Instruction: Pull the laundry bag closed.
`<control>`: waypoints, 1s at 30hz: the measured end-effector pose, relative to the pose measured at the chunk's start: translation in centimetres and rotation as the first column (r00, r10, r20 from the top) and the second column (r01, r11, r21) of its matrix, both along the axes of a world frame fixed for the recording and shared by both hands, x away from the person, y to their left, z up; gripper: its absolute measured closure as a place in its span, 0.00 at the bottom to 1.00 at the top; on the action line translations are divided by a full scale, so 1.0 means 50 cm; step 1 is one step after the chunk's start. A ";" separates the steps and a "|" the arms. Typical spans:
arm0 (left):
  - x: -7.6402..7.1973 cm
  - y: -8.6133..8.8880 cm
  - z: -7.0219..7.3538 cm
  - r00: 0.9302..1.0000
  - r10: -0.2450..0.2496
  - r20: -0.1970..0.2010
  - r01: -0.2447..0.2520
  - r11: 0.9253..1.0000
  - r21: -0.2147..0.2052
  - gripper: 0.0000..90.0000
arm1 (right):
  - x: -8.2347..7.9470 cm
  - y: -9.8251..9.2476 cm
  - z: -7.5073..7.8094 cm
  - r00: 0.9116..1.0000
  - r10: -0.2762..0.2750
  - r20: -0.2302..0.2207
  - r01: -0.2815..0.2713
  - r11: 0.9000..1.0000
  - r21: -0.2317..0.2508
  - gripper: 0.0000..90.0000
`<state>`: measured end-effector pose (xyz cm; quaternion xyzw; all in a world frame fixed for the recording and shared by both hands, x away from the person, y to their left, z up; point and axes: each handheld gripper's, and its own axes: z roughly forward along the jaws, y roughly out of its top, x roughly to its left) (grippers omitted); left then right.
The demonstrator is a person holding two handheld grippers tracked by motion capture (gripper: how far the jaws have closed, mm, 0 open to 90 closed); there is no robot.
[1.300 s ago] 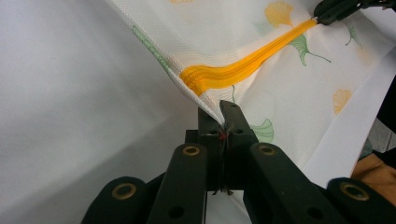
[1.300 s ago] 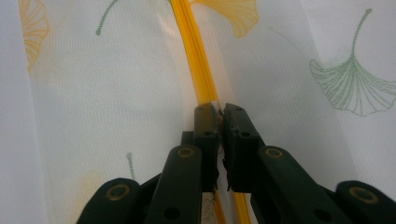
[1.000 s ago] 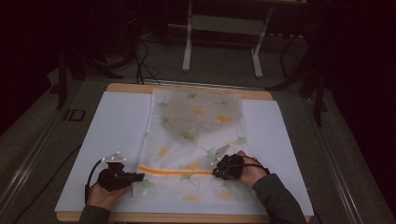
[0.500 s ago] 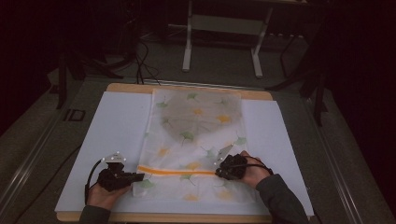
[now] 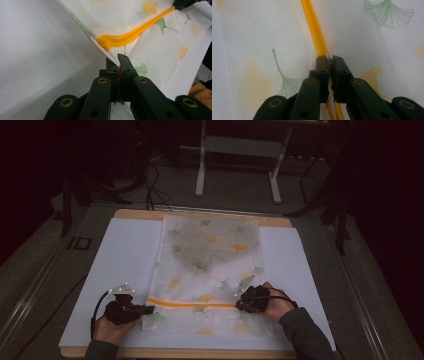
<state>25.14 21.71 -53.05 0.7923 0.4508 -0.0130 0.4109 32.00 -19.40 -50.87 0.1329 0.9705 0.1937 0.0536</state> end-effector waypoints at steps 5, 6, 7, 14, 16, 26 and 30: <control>0.000 0.000 0.000 1.000 0.001 0.001 -0.001 1.000 -0.002 0.98 | 0.000 -0.003 0.000 1.000 0.002 -0.001 -0.002 1.000 -0.001 0.94; 0.000 0.000 0.000 1.000 0.001 0.001 -0.001 1.000 0.001 0.98 | 0.000 -0.003 0.001 1.000 0.002 -0.002 -0.002 1.000 -0.002 0.94; 0.000 0.000 0.000 1.000 0.001 0.002 -0.001 1.000 0.000 0.98 | 0.000 -0.004 0.001 1.000 0.002 -0.002 -0.002 1.000 -0.006 0.94; 0.000 0.001 0.000 1.000 0.002 0.002 -0.002 1.000 0.000 0.98 | 0.000 -0.015 0.002 1.000 -0.004 -0.004 0.004 1.000 -0.018 0.94; 0.000 0.001 0.000 1.000 0.002 0.001 -0.002 1.000 0.000 0.98 | 0.000 -0.024 0.003 1.000 -0.012 -0.003 0.012 1.000 -0.022 0.94; 0.000 0.002 0.000 1.000 0.003 0.000 -0.003 1.000 -0.001 0.98 | -0.001 -0.052 0.005 0.999 -0.039 -0.006 0.039 0.999 -0.035 0.94; 0.000 0.002 0.000 1.000 0.004 0.000 -0.004 1.000 0.000 0.98 | -0.001 -0.066 0.006 0.999 -0.050 -0.004 0.049 0.998 -0.043 0.94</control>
